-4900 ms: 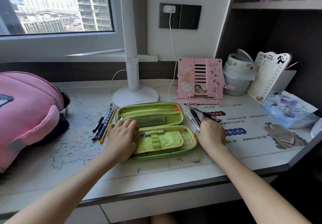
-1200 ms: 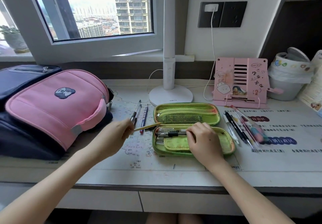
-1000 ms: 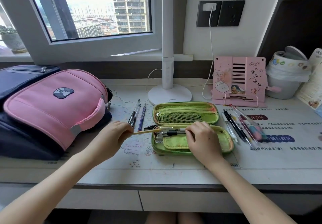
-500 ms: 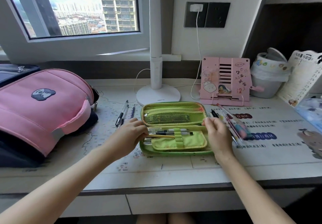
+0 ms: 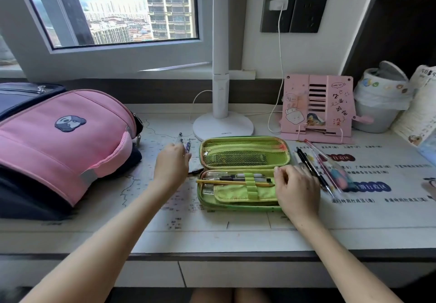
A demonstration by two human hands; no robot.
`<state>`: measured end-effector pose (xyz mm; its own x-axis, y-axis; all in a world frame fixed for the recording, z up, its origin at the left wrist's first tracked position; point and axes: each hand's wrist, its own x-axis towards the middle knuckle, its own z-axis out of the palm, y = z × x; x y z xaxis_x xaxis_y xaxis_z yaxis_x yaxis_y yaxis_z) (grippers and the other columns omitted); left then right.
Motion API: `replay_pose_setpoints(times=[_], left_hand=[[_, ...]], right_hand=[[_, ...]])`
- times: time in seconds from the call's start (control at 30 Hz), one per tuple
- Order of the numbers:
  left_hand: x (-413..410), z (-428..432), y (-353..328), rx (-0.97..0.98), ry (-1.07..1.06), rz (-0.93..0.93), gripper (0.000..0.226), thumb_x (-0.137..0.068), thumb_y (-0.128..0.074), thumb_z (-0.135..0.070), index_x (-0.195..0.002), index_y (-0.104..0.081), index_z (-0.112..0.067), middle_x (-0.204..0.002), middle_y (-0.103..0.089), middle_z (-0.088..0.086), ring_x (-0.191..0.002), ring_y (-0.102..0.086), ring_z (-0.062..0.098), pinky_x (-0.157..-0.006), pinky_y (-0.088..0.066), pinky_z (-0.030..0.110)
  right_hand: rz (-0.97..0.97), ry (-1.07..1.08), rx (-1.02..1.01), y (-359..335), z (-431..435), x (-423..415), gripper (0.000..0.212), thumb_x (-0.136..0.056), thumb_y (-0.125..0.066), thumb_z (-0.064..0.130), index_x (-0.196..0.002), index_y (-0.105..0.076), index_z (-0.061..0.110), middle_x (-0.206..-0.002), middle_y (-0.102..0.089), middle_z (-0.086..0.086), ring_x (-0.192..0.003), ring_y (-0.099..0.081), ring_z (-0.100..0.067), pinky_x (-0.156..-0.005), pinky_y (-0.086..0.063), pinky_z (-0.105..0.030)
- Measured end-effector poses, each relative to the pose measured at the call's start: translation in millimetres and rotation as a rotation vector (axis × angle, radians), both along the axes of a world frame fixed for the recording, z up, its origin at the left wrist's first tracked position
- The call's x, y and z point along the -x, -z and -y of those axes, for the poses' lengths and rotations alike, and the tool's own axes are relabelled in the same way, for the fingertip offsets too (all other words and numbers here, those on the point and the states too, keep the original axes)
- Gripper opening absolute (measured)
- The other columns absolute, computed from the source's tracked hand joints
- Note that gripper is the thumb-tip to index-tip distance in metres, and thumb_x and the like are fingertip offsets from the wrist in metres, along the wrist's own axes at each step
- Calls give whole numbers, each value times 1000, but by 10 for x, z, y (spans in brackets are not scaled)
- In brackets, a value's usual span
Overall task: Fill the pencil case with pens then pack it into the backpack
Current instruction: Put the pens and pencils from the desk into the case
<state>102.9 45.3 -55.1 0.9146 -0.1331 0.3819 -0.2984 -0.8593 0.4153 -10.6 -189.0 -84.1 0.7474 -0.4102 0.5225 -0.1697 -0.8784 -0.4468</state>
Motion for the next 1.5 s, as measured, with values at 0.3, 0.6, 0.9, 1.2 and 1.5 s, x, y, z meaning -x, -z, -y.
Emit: replay_pose_setpoints(times=[0.3, 0.6, 0.9, 1.2, 1.5], left_hand=[[-329, 140, -28, -263, 9, -284, 34, -79, -51, 3, -53, -33, -10, -58, -42, 5, -64, -47, 26, -55, -41, 30], [361, -435, -315, 18, 404, -78, 10, -84, -61, -5, -92, -65, -4, -88, -62, 9, -76, -58, 23, -72, -51, 34], [578, -364, -180, -269, 567, 105, 12, -85, -60, -8, -92, -67, -2, -90, -63, 14, -87, -55, 32, -78, -44, 36], [585, 161, -55, -291, 636, 86, 20, -91, -51, -16, -105, -64, -12, -105, -62, 4, -99, -49, 22, -89, -43, 31], [592, 53, -72, 14, 289, 81, 7, -84, -60, -5, -80, -66, -4, -85, -60, 11, -71, -57, 28, -62, -49, 33]], right_hand=[[-29, 23, 60, 11, -11, -6, 23, -91, -52, 29, -78, -64, 14, -81, -67, -2, -79, -59, -24, -75, -36, -35], [-29, 45, 71, 41, -18, 1, 22, -90, -53, 30, -78, -64, 14, -81, -68, -3, -77, -60, -25, -75, -37, -35], [-39, 60, 58, 44, -15, 12, 21, -89, -54, 30, -78, -64, 14, -81, -67, -3, -76, -60, -25, -76, -37, -35], [-68, 74, 86, 50, -19, 1, 22, -88, -54, 31, -79, -64, 14, -82, -67, -4, -77, -60, -25, -75, -37, -35], [-79, 77, 79, 47, -21, 5, 23, -89, -52, 30, -79, -64, 13, -80, -66, -5, -76, -59, -27, -75, -37, -36]])
